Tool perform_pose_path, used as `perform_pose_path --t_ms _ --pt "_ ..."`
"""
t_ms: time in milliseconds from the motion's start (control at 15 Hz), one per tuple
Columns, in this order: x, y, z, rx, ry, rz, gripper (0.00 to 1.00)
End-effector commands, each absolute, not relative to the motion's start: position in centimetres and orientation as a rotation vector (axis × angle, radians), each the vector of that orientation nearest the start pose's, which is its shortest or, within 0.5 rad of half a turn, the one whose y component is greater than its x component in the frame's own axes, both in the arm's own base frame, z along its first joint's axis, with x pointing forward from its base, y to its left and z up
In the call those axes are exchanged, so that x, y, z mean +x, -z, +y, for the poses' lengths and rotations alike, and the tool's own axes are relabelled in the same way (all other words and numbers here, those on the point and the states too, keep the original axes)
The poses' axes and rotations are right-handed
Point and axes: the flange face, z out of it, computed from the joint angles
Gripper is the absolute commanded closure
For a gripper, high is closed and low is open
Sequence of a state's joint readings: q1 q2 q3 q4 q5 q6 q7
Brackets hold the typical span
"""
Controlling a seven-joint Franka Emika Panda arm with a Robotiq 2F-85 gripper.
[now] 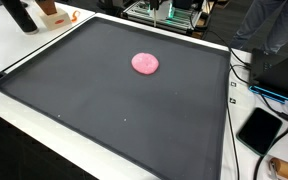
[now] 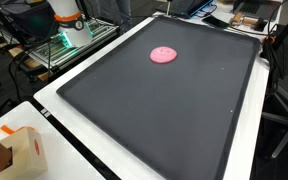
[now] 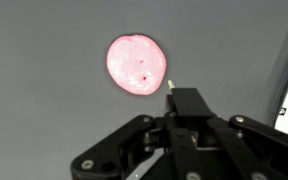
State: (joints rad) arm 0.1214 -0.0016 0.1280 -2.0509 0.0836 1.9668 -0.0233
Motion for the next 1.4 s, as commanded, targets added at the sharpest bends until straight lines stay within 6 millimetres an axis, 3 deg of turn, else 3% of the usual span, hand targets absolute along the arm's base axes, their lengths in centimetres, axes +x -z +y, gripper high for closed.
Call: perform_pose_path --t_ms 0,267,467,1333 --pt "54.1 -44.3 10.1 -2.953 -0.126 -0.264 0.97" --pt "55.5 -45.0 5.4 -2.813 -0.043 -0.279 0.97" --pt "55.9 -44.2 2.6 -2.713 -0.02 -0.316 0.97" --pt "55.3 -36.3 -6.8 -2.476 -0.132 -0.238 0.97"
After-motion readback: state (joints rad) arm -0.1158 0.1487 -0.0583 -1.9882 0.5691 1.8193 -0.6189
